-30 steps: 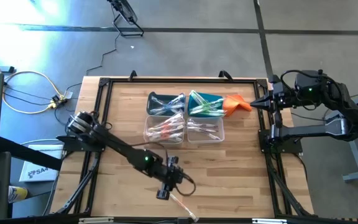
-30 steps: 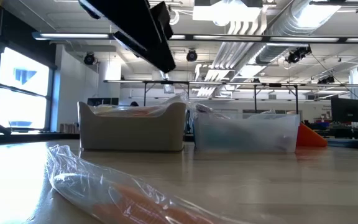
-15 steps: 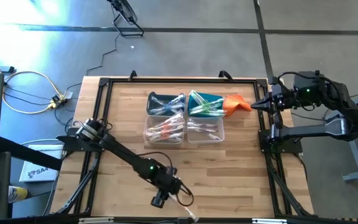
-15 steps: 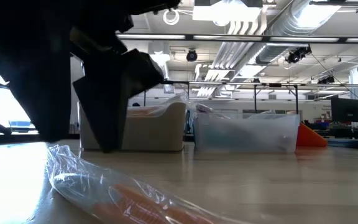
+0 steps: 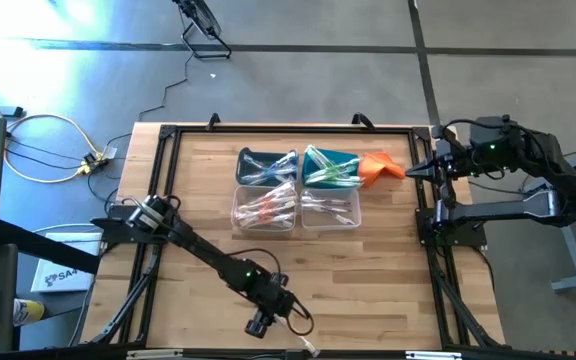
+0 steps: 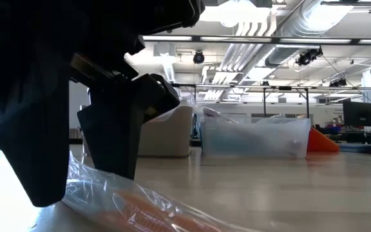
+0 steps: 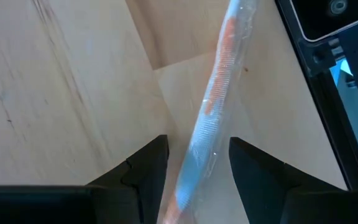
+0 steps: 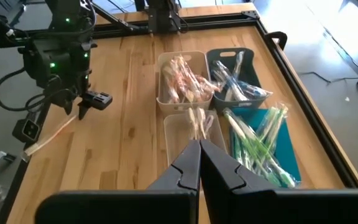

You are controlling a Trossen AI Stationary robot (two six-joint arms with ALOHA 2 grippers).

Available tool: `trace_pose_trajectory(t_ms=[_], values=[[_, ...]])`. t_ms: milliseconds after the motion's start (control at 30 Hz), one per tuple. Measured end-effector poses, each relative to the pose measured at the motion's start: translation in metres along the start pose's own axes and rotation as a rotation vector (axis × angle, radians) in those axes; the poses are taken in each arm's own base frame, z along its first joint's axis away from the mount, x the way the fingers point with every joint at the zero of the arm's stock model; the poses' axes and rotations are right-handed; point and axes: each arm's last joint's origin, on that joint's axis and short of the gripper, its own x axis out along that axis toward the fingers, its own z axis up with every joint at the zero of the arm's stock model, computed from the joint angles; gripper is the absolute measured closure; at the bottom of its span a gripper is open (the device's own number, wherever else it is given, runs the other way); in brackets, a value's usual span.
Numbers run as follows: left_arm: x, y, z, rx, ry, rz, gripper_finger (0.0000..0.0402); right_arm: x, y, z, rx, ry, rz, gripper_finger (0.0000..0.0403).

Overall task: Pick & Place Toothbrushes
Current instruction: Put the orange toothbrush into the gray bin

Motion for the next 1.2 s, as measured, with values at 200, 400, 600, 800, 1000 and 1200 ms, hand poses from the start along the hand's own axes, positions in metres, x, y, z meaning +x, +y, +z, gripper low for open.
trace_pose_trajectory(t_ms=[200, 400, 600, 800, 1000, 1200], values=[[0.0072, 0.002, -0.0036, -0.004, 0.02, 0.01, 0.023, -0.0001, 0.0, 0.0, -0.006, 0.0, 0.001, 0.0401], [0.0081, 0.0025, -0.0046, -0.004, 0.023, 0.015, 0.0268, -0.0001, 0.0, 0.0, -0.007, -0.001, 0.001, 0.04], [0.0082, 0.0031, -0.0048, -0.023, 0.023, 0.023, 0.0337, -0.0001, 0.0, 0.0001, -0.007, -0.001, 0.001, 0.04], [0.0082, 0.0035, -0.0051, -0.063, 0.024, 0.025, 0.0386, -0.0001, 0.0, 0.0001, -0.007, -0.001, 0.001, 0.04], [0.0087, 0.0031, -0.0034, -0.075, 0.005, 0.015, 0.0387, -0.0001, 0.0001, 0.0001, -0.007, -0.001, 0.001, 0.04], [0.0087, 0.0023, -0.0003, -0.095, -0.025, 0.0, 0.0389, -0.0002, 0.0001, 0.0001, -0.007, -0.002, 0.001, 0.04]])
